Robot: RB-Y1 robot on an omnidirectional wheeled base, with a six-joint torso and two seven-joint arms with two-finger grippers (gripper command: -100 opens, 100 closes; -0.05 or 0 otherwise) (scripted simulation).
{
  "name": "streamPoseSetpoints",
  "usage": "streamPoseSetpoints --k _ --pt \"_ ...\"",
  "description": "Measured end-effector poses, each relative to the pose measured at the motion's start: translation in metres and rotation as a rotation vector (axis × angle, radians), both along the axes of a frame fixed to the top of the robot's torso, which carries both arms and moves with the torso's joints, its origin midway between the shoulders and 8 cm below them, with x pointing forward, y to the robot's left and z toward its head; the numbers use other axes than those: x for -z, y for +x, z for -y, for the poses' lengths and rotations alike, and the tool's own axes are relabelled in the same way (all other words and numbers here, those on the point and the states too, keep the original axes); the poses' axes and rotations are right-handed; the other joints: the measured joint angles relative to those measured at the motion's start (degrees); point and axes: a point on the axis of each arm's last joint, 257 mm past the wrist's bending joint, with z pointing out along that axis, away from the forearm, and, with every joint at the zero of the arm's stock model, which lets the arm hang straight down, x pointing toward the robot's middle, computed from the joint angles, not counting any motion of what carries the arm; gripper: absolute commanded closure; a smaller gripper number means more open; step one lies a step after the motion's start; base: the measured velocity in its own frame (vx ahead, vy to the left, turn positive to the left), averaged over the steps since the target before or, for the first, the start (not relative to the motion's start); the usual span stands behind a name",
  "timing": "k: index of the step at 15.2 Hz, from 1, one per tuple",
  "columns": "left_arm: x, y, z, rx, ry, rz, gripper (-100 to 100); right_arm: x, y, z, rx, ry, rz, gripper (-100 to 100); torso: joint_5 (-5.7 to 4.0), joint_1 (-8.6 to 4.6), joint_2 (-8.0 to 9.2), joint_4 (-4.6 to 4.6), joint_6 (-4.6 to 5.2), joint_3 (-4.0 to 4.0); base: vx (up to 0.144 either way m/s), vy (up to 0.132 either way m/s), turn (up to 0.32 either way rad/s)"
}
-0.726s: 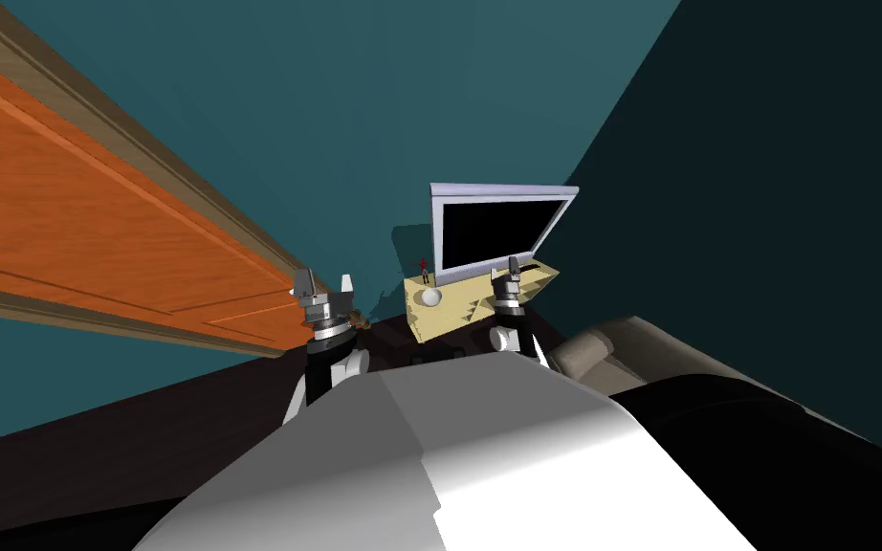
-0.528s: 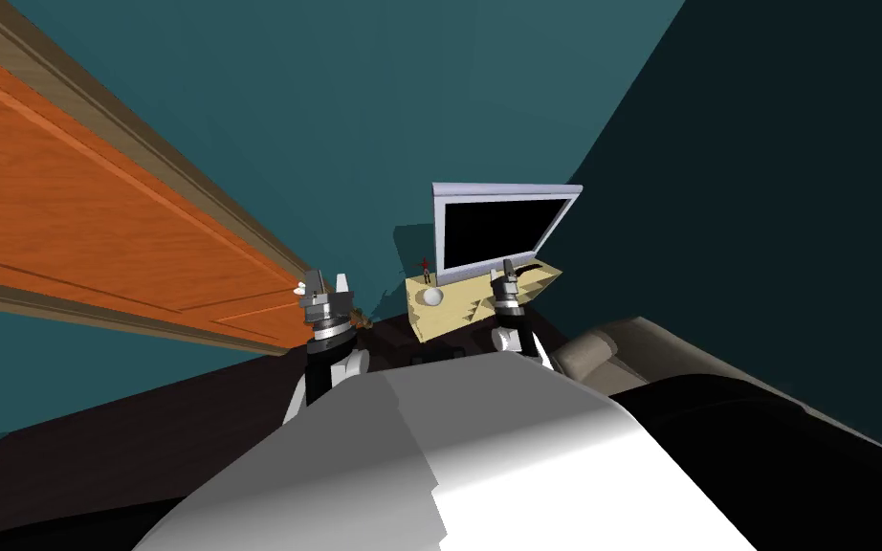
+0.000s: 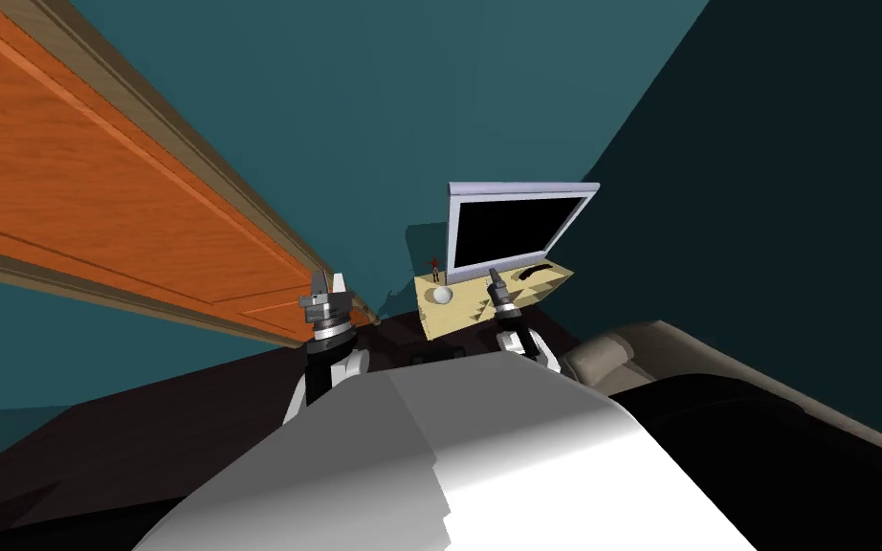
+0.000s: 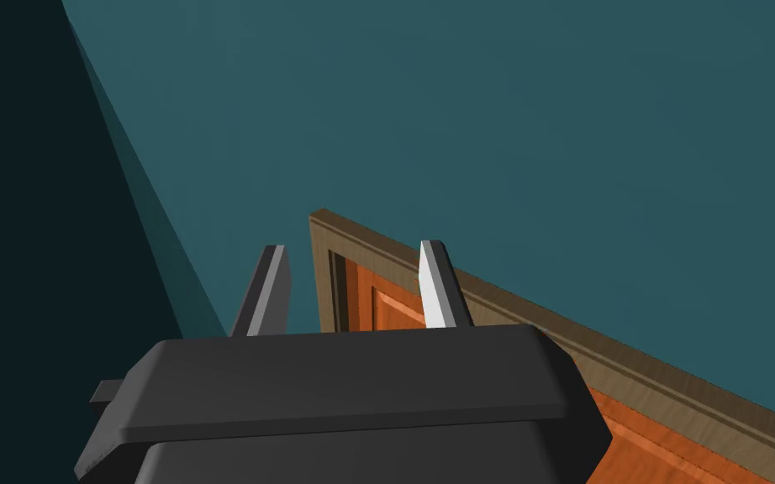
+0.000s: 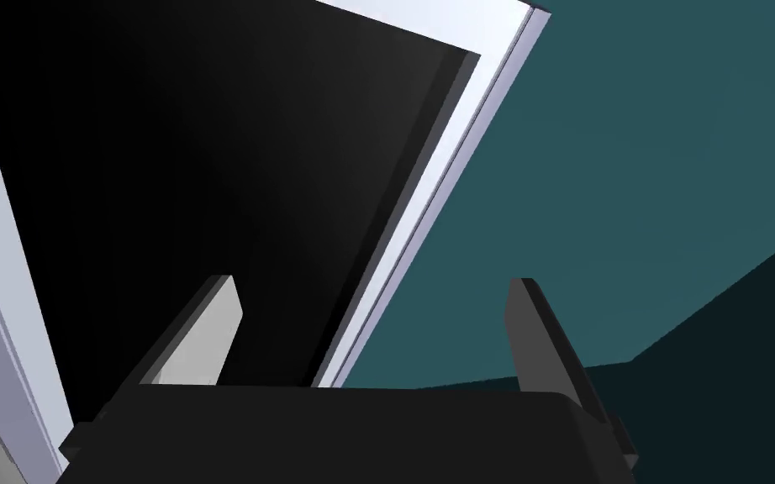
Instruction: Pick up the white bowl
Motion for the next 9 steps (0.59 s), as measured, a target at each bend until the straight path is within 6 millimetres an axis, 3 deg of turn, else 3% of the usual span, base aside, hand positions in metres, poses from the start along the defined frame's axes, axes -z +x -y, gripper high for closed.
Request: streamPoseSetpoints --k 9 --pt "0.000 0.000 0.000 0.000 0.000 0.000 0 0.097 -0.001 0.004 -0.041 -0.336 -0.230 -100 0.01 0.02 -0.10 -0.02 0.00 -0.06 0.006 0.168 0.077"
